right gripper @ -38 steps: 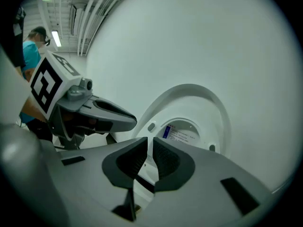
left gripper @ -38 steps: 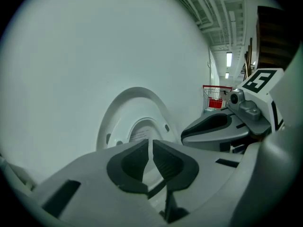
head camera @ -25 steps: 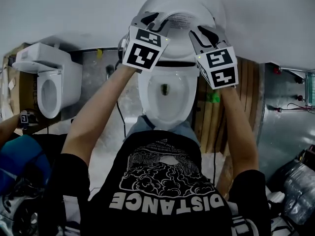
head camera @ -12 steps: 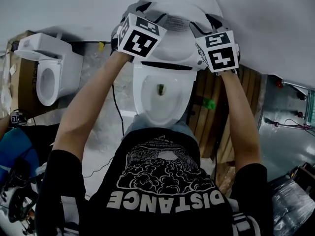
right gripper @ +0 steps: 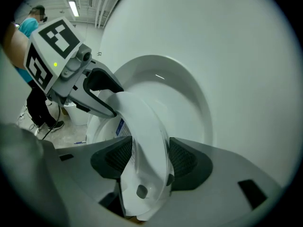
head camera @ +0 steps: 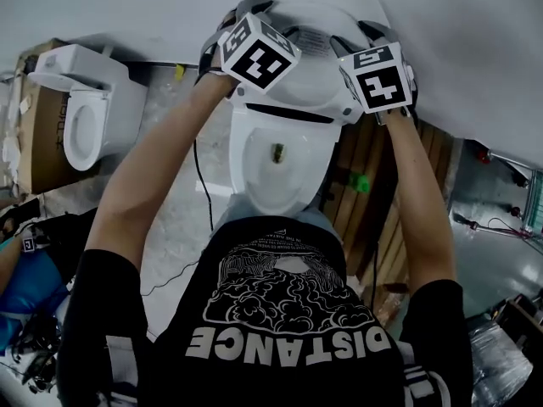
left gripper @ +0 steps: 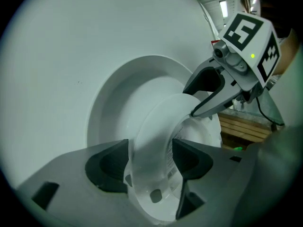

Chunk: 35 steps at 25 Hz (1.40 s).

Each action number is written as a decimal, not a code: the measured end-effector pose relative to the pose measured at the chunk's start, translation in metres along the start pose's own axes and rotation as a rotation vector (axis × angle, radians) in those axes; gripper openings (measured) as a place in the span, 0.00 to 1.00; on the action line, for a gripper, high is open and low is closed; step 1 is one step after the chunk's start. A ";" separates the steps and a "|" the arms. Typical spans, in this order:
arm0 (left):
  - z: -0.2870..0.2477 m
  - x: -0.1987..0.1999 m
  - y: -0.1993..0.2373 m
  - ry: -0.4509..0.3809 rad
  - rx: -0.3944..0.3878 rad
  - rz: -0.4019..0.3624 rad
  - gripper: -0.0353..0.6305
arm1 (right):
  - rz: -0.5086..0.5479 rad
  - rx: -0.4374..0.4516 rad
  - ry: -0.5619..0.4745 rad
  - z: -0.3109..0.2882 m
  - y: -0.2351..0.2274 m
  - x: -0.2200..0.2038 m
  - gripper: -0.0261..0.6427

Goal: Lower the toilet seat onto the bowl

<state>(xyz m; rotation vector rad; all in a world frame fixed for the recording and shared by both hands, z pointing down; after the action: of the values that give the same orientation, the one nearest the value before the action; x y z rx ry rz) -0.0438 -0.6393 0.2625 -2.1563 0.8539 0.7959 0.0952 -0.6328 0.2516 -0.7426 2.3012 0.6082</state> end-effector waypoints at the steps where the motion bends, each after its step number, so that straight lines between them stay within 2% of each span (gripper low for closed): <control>1: -0.001 0.000 0.000 0.005 -0.004 -0.011 0.47 | -0.009 0.004 -0.001 0.000 -0.001 0.000 0.39; 4: 0.000 -0.001 0.002 0.015 -0.029 -0.032 0.47 | -0.008 0.010 0.003 -0.001 -0.001 0.001 0.39; 7: 0.004 -0.001 0.001 0.021 -0.051 -0.073 0.47 | 0.041 0.015 0.034 0.001 0.002 0.001 0.38; 11: 0.011 -0.004 0.001 0.020 -0.075 -0.129 0.40 | 0.099 0.031 0.067 0.006 0.009 -0.001 0.38; 14: 0.018 -0.007 0.001 0.018 -0.109 -0.145 0.39 | 0.120 0.032 0.082 0.011 0.015 -0.002 0.38; 18: 0.031 -0.010 0.000 0.006 -0.151 -0.169 0.37 | 0.132 0.039 0.098 0.020 0.025 -0.003 0.38; 20: 0.037 -0.011 0.000 0.001 -0.167 -0.177 0.30 | 0.137 0.040 0.111 0.026 0.030 -0.005 0.38; 30: 0.066 -0.020 -0.008 -0.033 -0.226 -0.255 0.26 | 0.125 0.000 0.159 0.047 0.053 -0.008 0.38; 33: 0.074 -0.021 -0.014 -0.040 -0.229 -0.271 0.25 | 0.125 -0.013 0.157 0.054 0.057 -0.010 0.35; 35: 0.079 -0.023 -0.018 -0.038 -0.233 -0.278 0.25 | 0.127 -0.012 0.158 0.060 0.059 -0.012 0.29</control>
<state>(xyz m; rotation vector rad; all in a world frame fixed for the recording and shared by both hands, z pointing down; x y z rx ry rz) -0.0666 -0.5611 0.2395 -2.3878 0.4444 0.8218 0.0906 -0.5505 0.2322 -0.6746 2.5070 0.6407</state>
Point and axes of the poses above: the fingertips, and each gripper's own axes: z backward along the fingers, y to its left, x out of its top, the point moved 6 cm from there along z, backward along the fingers, and after that the axes turned 7 degrees about x, right-handed, at the moved point
